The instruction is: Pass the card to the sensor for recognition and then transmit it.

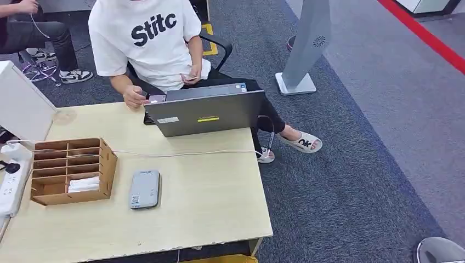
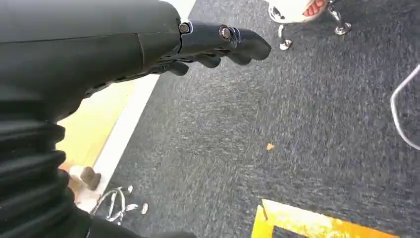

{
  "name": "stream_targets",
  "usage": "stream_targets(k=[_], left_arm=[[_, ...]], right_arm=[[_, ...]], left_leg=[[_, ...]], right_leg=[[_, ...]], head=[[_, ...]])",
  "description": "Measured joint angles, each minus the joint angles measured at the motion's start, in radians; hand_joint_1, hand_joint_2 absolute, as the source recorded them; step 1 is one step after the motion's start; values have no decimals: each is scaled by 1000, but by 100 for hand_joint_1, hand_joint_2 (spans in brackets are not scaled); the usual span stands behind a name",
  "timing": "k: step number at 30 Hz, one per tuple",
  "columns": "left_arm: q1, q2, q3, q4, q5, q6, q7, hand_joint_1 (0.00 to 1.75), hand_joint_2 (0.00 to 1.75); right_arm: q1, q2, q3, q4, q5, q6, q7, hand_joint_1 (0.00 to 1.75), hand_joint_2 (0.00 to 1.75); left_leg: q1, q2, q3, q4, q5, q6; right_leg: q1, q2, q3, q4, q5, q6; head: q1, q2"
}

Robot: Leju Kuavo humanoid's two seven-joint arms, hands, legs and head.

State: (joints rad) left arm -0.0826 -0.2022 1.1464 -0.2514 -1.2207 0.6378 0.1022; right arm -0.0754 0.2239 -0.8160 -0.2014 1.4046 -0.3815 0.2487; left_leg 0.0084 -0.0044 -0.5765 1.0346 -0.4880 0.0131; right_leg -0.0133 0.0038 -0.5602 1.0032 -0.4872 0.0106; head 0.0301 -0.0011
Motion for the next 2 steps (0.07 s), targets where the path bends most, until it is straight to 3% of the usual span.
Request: stream_targets(k=[2], left_arm=[[-2,-2,3,0,3,-12,-5,0,175]], right_arm=[[0,0,9,0,14,2,1,0,175]], left_leg=[[0,0,0,0,0,0]], right_leg=[[0,0,0,0,0,0]], head=[[0,0]])
